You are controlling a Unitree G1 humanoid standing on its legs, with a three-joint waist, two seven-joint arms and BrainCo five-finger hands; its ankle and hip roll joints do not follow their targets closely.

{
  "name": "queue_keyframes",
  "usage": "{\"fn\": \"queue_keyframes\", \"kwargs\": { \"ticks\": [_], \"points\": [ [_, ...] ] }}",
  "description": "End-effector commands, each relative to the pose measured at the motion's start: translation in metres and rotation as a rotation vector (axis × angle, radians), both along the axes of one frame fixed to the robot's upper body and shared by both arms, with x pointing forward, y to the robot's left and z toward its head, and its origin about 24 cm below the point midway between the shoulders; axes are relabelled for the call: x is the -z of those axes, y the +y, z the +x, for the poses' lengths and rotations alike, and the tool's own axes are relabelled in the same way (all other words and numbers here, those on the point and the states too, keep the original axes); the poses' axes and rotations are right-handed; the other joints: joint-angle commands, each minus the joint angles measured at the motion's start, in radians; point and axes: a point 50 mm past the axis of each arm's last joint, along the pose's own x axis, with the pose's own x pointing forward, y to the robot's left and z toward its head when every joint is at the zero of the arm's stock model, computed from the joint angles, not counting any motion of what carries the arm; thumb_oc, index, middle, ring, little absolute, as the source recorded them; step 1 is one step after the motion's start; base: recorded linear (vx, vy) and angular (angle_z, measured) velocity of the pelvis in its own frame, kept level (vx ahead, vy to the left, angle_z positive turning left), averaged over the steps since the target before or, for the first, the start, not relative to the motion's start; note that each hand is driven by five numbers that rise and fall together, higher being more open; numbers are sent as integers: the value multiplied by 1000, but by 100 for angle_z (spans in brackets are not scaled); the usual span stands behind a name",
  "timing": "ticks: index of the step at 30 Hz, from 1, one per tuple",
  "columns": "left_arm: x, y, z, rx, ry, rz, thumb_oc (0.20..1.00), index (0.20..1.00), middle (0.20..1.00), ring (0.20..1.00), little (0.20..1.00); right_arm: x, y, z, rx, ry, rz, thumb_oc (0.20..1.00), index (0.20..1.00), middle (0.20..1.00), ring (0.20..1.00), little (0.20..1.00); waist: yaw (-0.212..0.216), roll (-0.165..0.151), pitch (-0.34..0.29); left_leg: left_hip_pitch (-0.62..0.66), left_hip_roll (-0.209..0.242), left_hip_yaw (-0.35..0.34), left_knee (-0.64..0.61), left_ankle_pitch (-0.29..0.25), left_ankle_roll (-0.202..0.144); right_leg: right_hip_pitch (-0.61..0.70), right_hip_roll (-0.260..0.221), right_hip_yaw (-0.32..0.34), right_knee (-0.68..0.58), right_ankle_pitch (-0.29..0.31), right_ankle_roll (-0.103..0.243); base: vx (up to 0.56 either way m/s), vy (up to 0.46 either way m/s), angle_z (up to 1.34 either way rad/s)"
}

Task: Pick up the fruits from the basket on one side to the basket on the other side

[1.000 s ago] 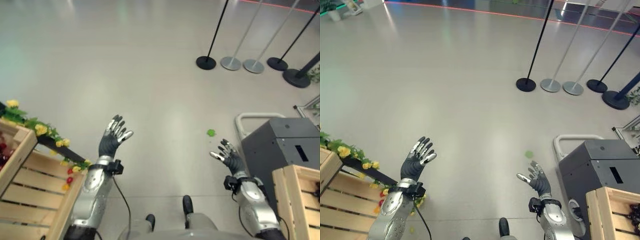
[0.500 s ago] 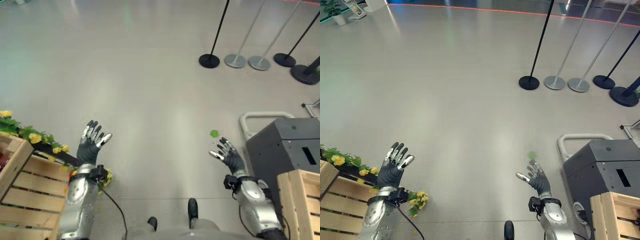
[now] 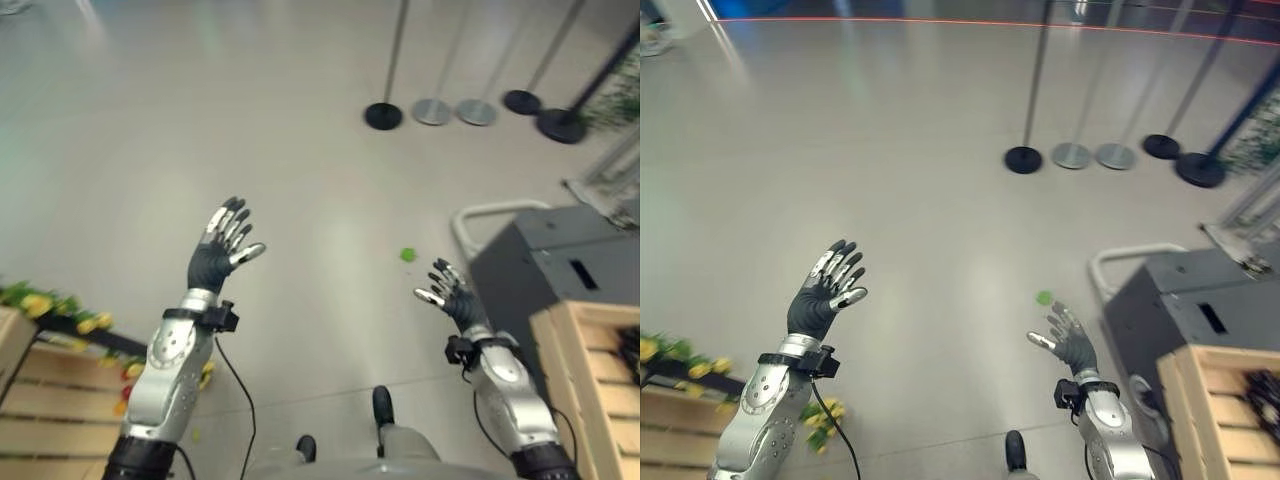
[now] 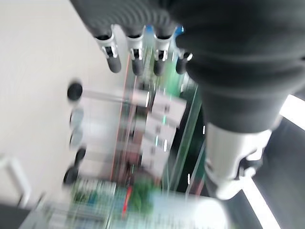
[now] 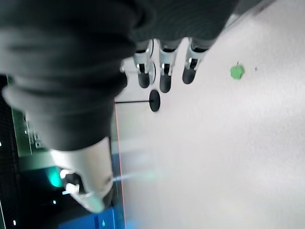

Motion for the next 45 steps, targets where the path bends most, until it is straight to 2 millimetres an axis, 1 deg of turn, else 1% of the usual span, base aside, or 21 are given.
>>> {"fn": "queue_keyframes", "kwargs": {
  "ticks": [1, 4, 7, 10, 13, 15, 16, 18, 19, 20, 21, 24, 26, 28, 30, 32, 34, 35, 39, 42, 45],
  "points": [
    [-7, 12, -7, -57, -59, 15, 1000, 1000, 1000, 1000, 1000, -26, -7, 5, 32, -137, -54, 1000, 1000, 1000, 1000, 1000, 29, 35, 17, -57, 121, 28, -18, -33, -61, 28, -93, -292, 134, -262, 68, -275, 85, -178],
    [5, 15, -7, -90, -4, -13, 1000, 1000, 1000, 1000, 1000, -21, -13, 3, 58, -111, -77, 1000, 1000, 1000, 1000, 1000, 30, 43, 9, -66, 159, 123, -38, 4, -57, 62, -128, -358, 181, -279, 49, -258, 66, -149],
    [11, 16, -8, -104, 24, -28, 1000, 1000, 1000, 1000, 1000, -18, -18, 0, 80, -96, -83, 1000, 1000, 1000, 1000, 1000, 39, 49, 0, -74, 184, 167, -48, 14, -60, 89, -155, -370, 188, -281, 48, -178, -24, -113],
    [19, 18, -9, -124, 61, -40, 1000, 1000, 1000, 1000, 1000, -15, -22, -4, 107, -80, -88, 1000, 1000, 1000, 1000, 1000, 47, 53, -10, -81, 218, 216, -51, 23, -68, 125, -192, -372, 178, -271, 56, -139, -75, -92],
    [29, 21, -12, -152, 108, -38, 1000, 1000, 1000, 1000, 1000, -14, -26, -6, 131, -70, -97, 1000, 1000, 1000, 1000, 1000, 53, 53, -36, -102, 264, 285, -24, 30, -87, 172, -268, -416, 144, -218, 87, -85, -146, -85],
    [29, 21, -12, -152, 108, -38, 1000, 1000, 1000, 1000, 1000, -14, -26, -6, 131, -70, -97, 1000, 1000, 1000, 1000, 1000, 54, 53, -36, -101, 264, 285, -24, 30, -87, 172, -268, -416, 143, -217, 87, -52, -112, -101],
    [35, 26, -14, -188, 129, -37, 1000, 1000, 1000, 1000, 1000, -13, -27, -6, 130, -63, -117, 1000, 1000, 1000, 1000, 1000, 62, 50, -47, -109, 296, 338, -2, 39, -109, 184, -301, -493, 124, -195, 107, -93, -265, -99],
    [40, 29, -14, -209, 151, -33, 1000, 1000, 1000, 1000, 1000, -13, -28, -7, 124, -58, -135, 1000, 1000, 1000, 1000, 1000, 64, 55, -39, -101, 322, 350, 10, 39, -120, 162, -295, -507, 188, -246, 106, -76, -228, -116],
    [40, 29, -14, -209, 150, -33, 1000, 1000, 1000, 1000, 1000, -13, -28, -7, 124, -59, -135, 1000, 1000, 1000, 1000, 1000, 66, 53, -43, -106, 320, 352, 7, 45, -119, 153, -297, -503, 192, -244, 105, -69, -162, -111],
    [37, 29, -13, -213, 134, -38, 1000, 1000, 1000, 1000, 1000, -14, -29, -6, 124, -64, -137, 1000, 1000, 1000, 1000, 1000, 66, 54, -40, -105, 333, 364, 15, 42, -128, 152, -300, -542, 165, -252, 106, -79, -351, -86],
    [42, 29, -14, -222, 155, -50, 1000, 1000, 1000, 1000, 1000, -11, -30, -7, 112, -48, -147, 1000, 1000, 1000, 1000, 1000, 54, 70, -33, -108, 372, 366, 33, 58, -156, 187, -253, -548, 124, -281, 96, -74, -451, -48],
    [48, 25, -14, -226, 180, -109, 1000, 1000, 1000, 1000, 1000, -17, -38, -8, 117, -58, -177, 1000, 1000, 1000, 1000, 1000, 27, 121, -15, -99, 425, 375, 3, 127, -184, 160, -188, -527, 144, -334, 65, -54, -273, -56],
    [51, 19, -10, -223, 187, -130, 1000, 1000, 1000, 1000, 1000, -19, -43, -8, 120, -63, -202, 1000, 1000, 1000, 1000, 1000, 24, 152, 4, -104, 411, 342, -38, 173, -200, 150, -157, -517, 119, -344, 52, -39, -218, -46],
    [53, 15, -8, -222, 193, -160, 1000, 1000, 1000, 1000, 1000, -21, -46, -8, 120, -60, -224, 1000, 1000, 1000, 1000, 1000, 20, 151, 18, -105, 373, 268, -44, 144, -206, 134, -135, -495, 143, -372, 29, 35, -304, -47],
    [54, 17, -9, -230, 191, -168, 1000, 1000, 1000, 1000, 1000, -22, -45, -5, 99, -64, -235, 1000, 1000, 1000, 1000, 1000, 22, 129, 27, -94, 286, 152, 34, 52, -189, 115, -105, -467, 143, -377, 3, 4, -358, -48],
    [58, 18, -14, -231, 211, -187, 1000, 1000, 1000, 1000, 1000, -21, -39, -2, 59, -59, -232, 1000, 1000, 1000, 1000, 1000, 37, 122, 23, -81, 202, 37, 111, -5, -161, 111, -57, -408, 133, -388, -16, 78, -303, -96],
    [60, 19, -18, -235, 214, -206, 1000, 1000, 1000, 1000, 1000, -20, -38, -2, 45, -53, -221, 1000, 1000, 1000, 1000, 1000, 43, 113, 26, -121, 120, 4, 175, -11, -139, 128, -33, -362, 109, -382, -26, 108, -255, -101],
    [61, 20, -19, -242, 219, -209, 1000, 1000, 1000, 1000, 1000, -19, -38, -2, 43, -44, -223, 1000, 1000, 1000, 1000, 1000, 47, 113, 28, -135, 101, 1, 200, -20, -130, 137, -23, -349, 104, -386, -32, 86, -170, -32],
    [69, 22, -22, -255, 257, -224, 1000, 1000, 1000, 1000, 1000, -18, -38, 0, 43, -35, -229, 1000, 1000, 1000, 1000, 1000, 54, 123, 31, -162, 94, -1, 156, -26, -120, 158, -1, -328, 92, -407, -45, 110, -57, -22],
    [77, 19, -24, -258, 299, -259, 1000, 1000, 1000, 1000, 1000, -20, -35, 4, 35, -43, -225, 1000, 1000, 1000, 1000, 1000, 69, 129, 38, -194, 114, -21, 67, 48, -138, 178, 20, -323, 86, -425, -48, 153, 1, -5],
    [85, 17, -24, -262, 339, -253, 1000, 1000, 1000, 1000, 1000, -22, -34, 7, 36, -47, -245, 1000, 1000, 1000, 1000, 1000, 86, 136, 59, -233, 164, -15, -14, 141, -162, 217, 36, -332, 89, -447, -48, 167, 17, 7]
  ]
}}
